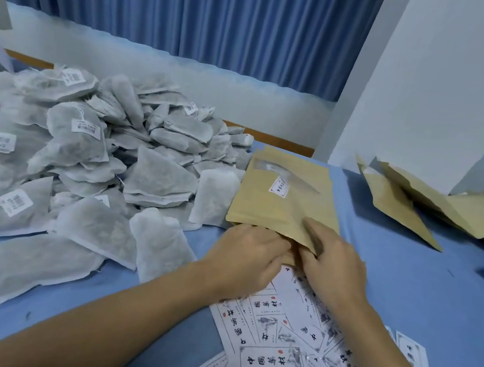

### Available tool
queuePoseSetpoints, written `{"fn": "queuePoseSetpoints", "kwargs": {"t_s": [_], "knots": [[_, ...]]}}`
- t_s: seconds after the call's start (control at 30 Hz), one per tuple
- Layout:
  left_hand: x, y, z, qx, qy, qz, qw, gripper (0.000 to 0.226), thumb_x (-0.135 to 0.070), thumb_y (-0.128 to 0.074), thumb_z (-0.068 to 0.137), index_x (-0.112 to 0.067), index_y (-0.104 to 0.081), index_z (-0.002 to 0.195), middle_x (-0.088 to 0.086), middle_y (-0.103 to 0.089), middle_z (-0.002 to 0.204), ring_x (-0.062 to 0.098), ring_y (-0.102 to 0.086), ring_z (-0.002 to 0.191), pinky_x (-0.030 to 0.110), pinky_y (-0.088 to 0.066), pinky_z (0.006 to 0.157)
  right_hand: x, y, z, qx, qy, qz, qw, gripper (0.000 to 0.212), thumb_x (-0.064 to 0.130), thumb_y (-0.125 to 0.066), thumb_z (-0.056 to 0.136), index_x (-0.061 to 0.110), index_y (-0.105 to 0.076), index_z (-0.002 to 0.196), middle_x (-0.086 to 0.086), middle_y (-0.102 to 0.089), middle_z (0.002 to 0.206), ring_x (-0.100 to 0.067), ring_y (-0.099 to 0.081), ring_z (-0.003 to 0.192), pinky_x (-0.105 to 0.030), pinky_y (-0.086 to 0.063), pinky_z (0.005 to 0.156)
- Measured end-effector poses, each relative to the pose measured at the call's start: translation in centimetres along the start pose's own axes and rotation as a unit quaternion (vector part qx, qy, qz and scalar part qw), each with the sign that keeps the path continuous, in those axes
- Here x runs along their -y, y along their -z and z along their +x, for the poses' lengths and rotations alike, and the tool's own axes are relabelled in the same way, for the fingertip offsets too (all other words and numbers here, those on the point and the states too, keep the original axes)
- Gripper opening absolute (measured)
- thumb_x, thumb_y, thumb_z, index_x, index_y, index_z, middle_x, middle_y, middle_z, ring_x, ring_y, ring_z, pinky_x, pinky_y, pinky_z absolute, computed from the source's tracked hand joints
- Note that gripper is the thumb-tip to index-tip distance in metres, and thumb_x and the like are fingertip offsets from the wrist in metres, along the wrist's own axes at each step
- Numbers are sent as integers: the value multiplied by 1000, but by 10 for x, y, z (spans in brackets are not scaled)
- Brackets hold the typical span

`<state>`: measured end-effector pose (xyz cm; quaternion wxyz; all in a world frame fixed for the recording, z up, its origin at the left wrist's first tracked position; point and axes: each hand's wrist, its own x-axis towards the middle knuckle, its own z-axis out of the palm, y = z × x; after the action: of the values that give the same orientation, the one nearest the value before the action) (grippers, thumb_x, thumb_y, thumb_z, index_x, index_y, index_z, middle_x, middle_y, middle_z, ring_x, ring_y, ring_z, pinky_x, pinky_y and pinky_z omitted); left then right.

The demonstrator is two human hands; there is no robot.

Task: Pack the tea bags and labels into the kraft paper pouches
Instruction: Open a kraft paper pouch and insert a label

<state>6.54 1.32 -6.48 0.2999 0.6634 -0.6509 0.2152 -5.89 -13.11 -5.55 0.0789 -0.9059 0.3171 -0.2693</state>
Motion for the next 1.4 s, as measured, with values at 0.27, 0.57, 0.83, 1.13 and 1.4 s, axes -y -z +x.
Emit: {"fn": "queuePoseSetpoints", "kwargs": {"t_s": [0.27,0.57,0.83,1.13,1.4], "knots": [[48,19,-5,-155,365,13,918,44,-23,-50,93,-24,-51,137,7,-42,147,26,-36,138,47,-33,109,-4,-5,-1,-83,-7,148,986,34,21,-50,99,33,-70,124,10,-68,71,-6,-58,70,-8,-39,65],[66,4,-10,96,313,108,939,54,-40,-60,87,-24,-45,136,10,-41,134,32,-40,126,44,-43,97,-3,-2,2,-130,-56,147,979,27,21,-42,104,27,-55,80,-2,-47,53,-24,-45,53,-30,-37,52],[41,13,-5,-255,311,-117,908,49,-9,-70,84,-14,-53,129,2,-54,125,-1,-48,106,-1,-30,88,-3,-1,2,-138,-85,108,981,35,31,-41,105,16,-68,121,-16,-60,66,-39,-54,62,-41,-49,59],[2,11,5,-75,-108,-47,990,48,-10,-69,84,3,-58,130,21,-57,127,33,-55,116,38,-44,102,2,-1,-3,-137,-58,153,977,25,21,-50,100,28,-69,114,-3,-64,67,-27,-58,63,-38,-51,60],[-21,-14,55,129,396,-312,854,25,-19,-46,102,-5,-62,116,16,-64,118,29,-60,114,34,-49,99,8,-9,-3,-163,13,165,973,32,8,-53,99,18,-71,125,-3,-63,67,-20,-51,56,-21,-33,59]]}}
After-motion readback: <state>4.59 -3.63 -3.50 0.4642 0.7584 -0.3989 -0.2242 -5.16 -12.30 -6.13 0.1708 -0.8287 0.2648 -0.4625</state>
